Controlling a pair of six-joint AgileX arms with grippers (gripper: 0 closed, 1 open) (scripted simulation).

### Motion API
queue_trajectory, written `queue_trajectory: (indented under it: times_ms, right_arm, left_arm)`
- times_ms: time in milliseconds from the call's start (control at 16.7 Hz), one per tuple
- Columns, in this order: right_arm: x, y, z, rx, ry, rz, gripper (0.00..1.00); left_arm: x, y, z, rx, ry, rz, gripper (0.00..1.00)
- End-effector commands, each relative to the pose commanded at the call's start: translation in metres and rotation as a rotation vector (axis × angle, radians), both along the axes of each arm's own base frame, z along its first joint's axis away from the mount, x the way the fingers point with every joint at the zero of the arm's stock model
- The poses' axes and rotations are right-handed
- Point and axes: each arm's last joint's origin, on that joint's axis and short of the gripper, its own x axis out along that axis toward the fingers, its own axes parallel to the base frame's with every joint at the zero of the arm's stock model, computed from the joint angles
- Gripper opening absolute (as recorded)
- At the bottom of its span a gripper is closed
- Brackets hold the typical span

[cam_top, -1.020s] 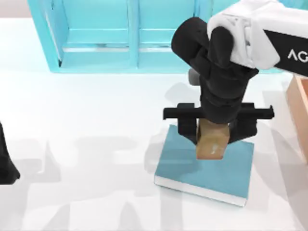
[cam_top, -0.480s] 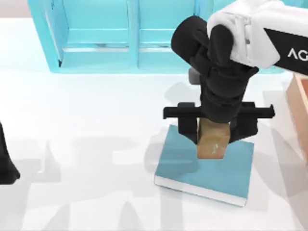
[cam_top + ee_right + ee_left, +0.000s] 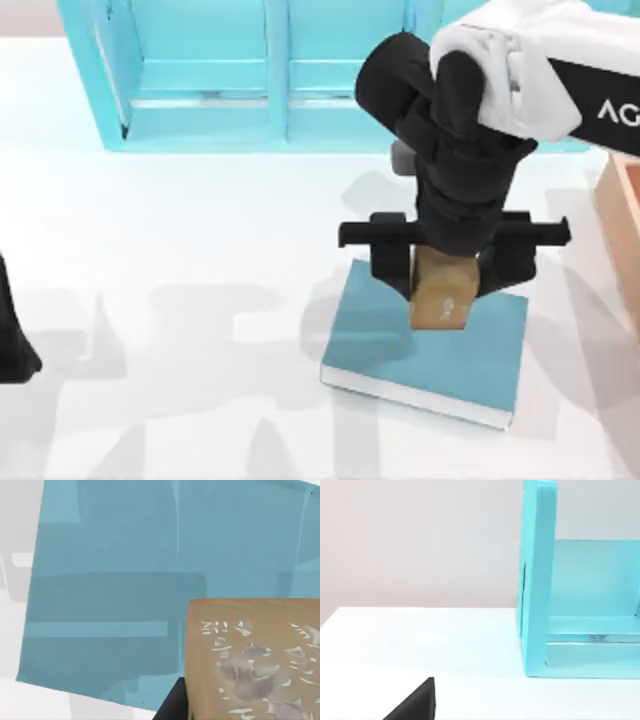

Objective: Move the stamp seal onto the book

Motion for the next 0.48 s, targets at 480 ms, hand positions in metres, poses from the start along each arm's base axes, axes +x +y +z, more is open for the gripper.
queue_trajectory:
  times_ms: [480]
  right_arm:
    - [0.0000, 0.0000, 0.0000, 0.000, 0.000, 0.000, 1.00]
  left_arm:
    - [0.0000, 0.0000, 0.0000, 0.000, 0.000, 0.000, 1.00]
